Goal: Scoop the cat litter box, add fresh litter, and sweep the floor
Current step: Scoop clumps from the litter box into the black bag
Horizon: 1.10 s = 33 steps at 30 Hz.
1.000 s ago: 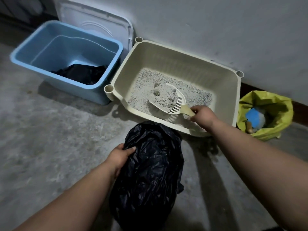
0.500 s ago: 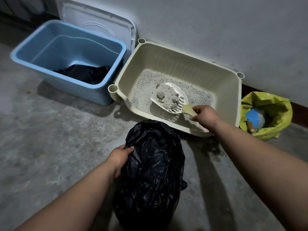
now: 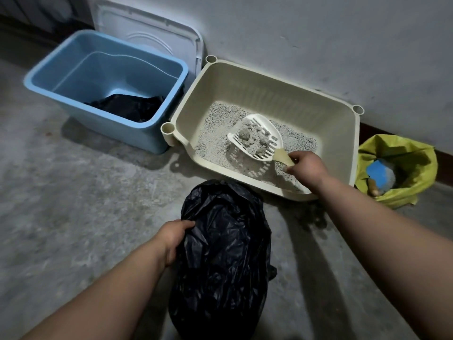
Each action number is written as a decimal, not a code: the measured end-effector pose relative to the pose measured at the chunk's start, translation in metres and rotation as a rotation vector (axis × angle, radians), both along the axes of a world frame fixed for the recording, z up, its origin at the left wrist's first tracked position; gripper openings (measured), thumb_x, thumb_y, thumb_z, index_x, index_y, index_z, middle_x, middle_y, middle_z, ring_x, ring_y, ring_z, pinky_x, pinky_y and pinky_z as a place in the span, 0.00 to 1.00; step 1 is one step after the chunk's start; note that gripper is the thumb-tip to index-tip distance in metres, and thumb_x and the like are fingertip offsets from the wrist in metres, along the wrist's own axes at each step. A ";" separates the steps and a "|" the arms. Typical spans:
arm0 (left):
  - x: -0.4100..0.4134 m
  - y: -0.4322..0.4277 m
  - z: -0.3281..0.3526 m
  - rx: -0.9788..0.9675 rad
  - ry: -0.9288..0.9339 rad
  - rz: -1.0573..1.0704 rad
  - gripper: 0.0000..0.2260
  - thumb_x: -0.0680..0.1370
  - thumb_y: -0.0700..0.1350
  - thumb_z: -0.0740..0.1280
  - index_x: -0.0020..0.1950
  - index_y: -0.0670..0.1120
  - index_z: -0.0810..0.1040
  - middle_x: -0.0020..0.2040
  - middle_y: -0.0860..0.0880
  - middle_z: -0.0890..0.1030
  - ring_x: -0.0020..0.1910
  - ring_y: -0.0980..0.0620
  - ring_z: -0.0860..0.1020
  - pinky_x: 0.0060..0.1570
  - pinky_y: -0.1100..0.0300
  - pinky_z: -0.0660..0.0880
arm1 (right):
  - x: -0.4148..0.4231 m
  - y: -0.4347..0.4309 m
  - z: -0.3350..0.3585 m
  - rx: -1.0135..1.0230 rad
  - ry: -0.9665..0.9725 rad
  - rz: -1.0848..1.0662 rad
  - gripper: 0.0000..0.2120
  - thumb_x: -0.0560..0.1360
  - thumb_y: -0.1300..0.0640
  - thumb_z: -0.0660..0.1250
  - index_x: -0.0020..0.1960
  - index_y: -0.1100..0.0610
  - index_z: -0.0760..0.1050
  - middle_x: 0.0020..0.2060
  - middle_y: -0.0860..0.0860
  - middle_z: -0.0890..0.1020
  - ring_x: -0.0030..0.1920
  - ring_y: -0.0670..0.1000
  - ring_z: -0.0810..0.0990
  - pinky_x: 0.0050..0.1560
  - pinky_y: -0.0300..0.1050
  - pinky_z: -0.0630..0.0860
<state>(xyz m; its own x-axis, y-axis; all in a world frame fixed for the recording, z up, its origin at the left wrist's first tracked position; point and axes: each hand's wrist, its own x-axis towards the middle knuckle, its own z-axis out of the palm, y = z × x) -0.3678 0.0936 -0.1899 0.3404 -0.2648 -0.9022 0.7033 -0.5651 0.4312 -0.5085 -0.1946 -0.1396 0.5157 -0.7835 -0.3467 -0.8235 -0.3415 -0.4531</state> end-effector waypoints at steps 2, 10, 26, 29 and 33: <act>-0.002 0.002 0.000 0.016 0.010 -0.019 0.14 0.76 0.40 0.63 0.60 0.35 0.75 0.52 0.35 0.80 0.42 0.41 0.79 0.48 0.50 0.76 | -0.001 -0.001 0.000 0.002 0.005 0.015 0.10 0.70 0.59 0.72 0.52 0.56 0.80 0.44 0.54 0.81 0.43 0.55 0.77 0.45 0.46 0.71; 0.002 0.001 0.000 -0.027 -0.032 0.089 0.11 0.78 0.40 0.63 0.59 0.39 0.75 0.47 0.38 0.80 0.42 0.42 0.79 0.44 0.52 0.76 | -0.002 0.000 0.008 -0.030 0.049 0.052 0.11 0.70 0.57 0.73 0.52 0.54 0.80 0.42 0.51 0.80 0.43 0.53 0.76 0.44 0.45 0.70; 0.016 0.028 0.002 0.071 -0.013 0.035 0.11 0.80 0.41 0.58 0.57 0.37 0.75 0.45 0.39 0.80 0.40 0.43 0.77 0.44 0.52 0.75 | -0.010 0.082 0.033 -0.224 0.294 0.694 0.14 0.72 0.49 0.65 0.58 0.43 0.76 0.54 0.47 0.81 0.54 0.54 0.79 0.50 0.46 0.76; 0.018 0.039 0.004 0.122 -0.001 -0.046 0.10 0.80 0.40 0.59 0.53 0.36 0.76 0.40 0.39 0.80 0.36 0.43 0.78 0.42 0.52 0.76 | -0.005 0.099 0.029 -0.273 0.376 0.799 0.15 0.74 0.49 0.64 0.60 0.41 0.75 0.54 0.47 0.81 0.55 0.54 0.79 0.49 0.43 0.74; 0.019 0.054 0.010 0.208 0.016 -0.177 0.09 0.78 0.38 0.61 0.41 0.37 0.76 0.26 0.42 0.80 0.26 0.46 0.78 0.28 0.59 0.76 | 0.003 0.109 0.033 -0.379 0.396 0.834 0.15 0.77 0.50 0.61 0.62 0.45 0.75 0.56 0.49 0.80 0.57 0.53 0.78 0.55 0.44 0.72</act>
<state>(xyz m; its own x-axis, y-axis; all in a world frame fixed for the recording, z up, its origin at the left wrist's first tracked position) -0.3484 0.1477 -0.1801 0.2906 -0.1273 -0.9483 0.5915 -0.7551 0.2827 -0.5058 -0.0851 -0.1069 0.8529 -0.3179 -0.4140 -0.3225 -0.9446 0.0609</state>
